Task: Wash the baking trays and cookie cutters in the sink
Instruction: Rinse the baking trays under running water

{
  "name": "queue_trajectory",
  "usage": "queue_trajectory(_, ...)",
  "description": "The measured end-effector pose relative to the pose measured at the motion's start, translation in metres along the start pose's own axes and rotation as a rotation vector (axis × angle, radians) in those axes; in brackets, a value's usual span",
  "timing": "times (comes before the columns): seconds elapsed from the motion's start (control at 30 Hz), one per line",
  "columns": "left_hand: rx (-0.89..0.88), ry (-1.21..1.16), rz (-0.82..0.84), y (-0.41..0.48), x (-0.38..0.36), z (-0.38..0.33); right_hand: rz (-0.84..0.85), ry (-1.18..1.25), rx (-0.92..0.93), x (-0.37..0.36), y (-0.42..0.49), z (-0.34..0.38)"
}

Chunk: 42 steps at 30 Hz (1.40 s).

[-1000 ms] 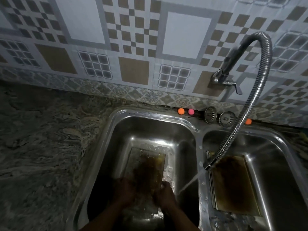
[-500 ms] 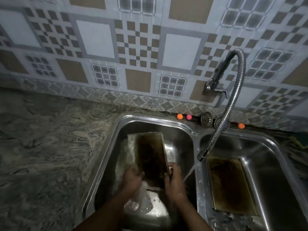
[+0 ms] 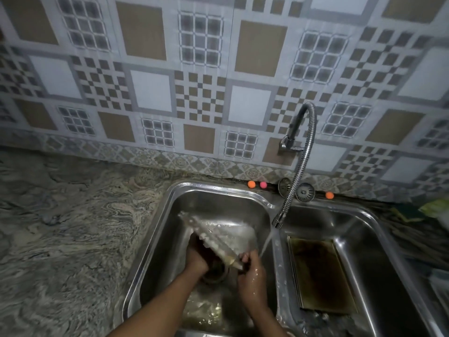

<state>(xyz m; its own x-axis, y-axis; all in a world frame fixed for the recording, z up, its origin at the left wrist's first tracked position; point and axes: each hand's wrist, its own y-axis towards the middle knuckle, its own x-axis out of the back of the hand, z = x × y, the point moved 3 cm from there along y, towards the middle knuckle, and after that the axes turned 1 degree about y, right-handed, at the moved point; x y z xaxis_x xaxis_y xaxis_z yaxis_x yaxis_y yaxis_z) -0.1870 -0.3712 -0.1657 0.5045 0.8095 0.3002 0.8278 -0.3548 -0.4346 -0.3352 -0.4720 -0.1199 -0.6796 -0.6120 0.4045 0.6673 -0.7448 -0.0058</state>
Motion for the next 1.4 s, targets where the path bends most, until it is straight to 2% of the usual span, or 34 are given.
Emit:
queue_trajectory(0.07, -0.229, 0.141, -0.147, -0.010, 0.000, -0.017, -0.085, 0.036, -0.085, 0.006, 0.000, -0.001)
queue_trajectory(0.1, -0.319, 0.229, -0.167, -0.020, -0.003, -0.025, -0.123, 0.064, -0.113, 0.010, 0.002, -0.004)
queue_trajectory(0.2, -0.424, 0.398, -0.147, -0.034, -0.002, -0.027, -0.090, 0.100, -0.199, 0.017, 0.008, -0.015)
queue_trajectory(0.4, -0.385, 0.458, -0.085, -0.038, -0.005, -0.018, -0.009, 0.068, -0.325, 0.028, 0.012, -0.030)
queue_trajectory(0.5, -0.322, 0.479, -0.036, -0.038, -0.006, -0.013, 0.021, 0.078, -0.309, 0.037, 0.014, -0.025)
queue_trajectory(0.67, -0.152, 0.475, 0.117, -0.036, -0.017, -0.005, 0.249, 0.238, -0.371, 0.049, 0.021, -0.008)
queue_trajectory(0.8, -0.097, 0.467, 0.228, -0.044, -0.027, -0.006, 0.322, 0.257, -0.380, 0.046, 0.032, -0.009)
queue_trajectory(0.9, -0.042, 0.342, 0.277, -0.051, -0.041, -0.023, 0.292, 0.151, -0.318, 0.043, 0.036, -0.002)
queue_trajectory(1.03, 0.118, -0.127, 0.410, -0.063, -0.067, -0.056, 0.320, 0.178, -0.228, 0.023, 0.024, 0.005)
queue_trajectory(1.07, 0.143, -0.204, 0.407, -0.061, -0.070, -0.060, 0.317, 0.216, -0.241, 0.015, 0.021, 0.003)
queue_trajectory(1.17, 0.134, -0.214, 0.322, -0.056, -0.067, -0.062, 0.319, 0.248, -0.256, -0.002, 0.022, -0.021)
queue_trajectory(1.3, 0.005, -0.171, 0.230, -0.054, -0.055, -0.058, 0.402, 0.138, -0.249, -0.006, 0.019, -0.036)
queue_trajectory(1.4, -0.045, -0.104, 0.205, -0.056, -0.051, -0.060, 0.365, 0.016, -0.298, -0.003, 0.020, -0.053)
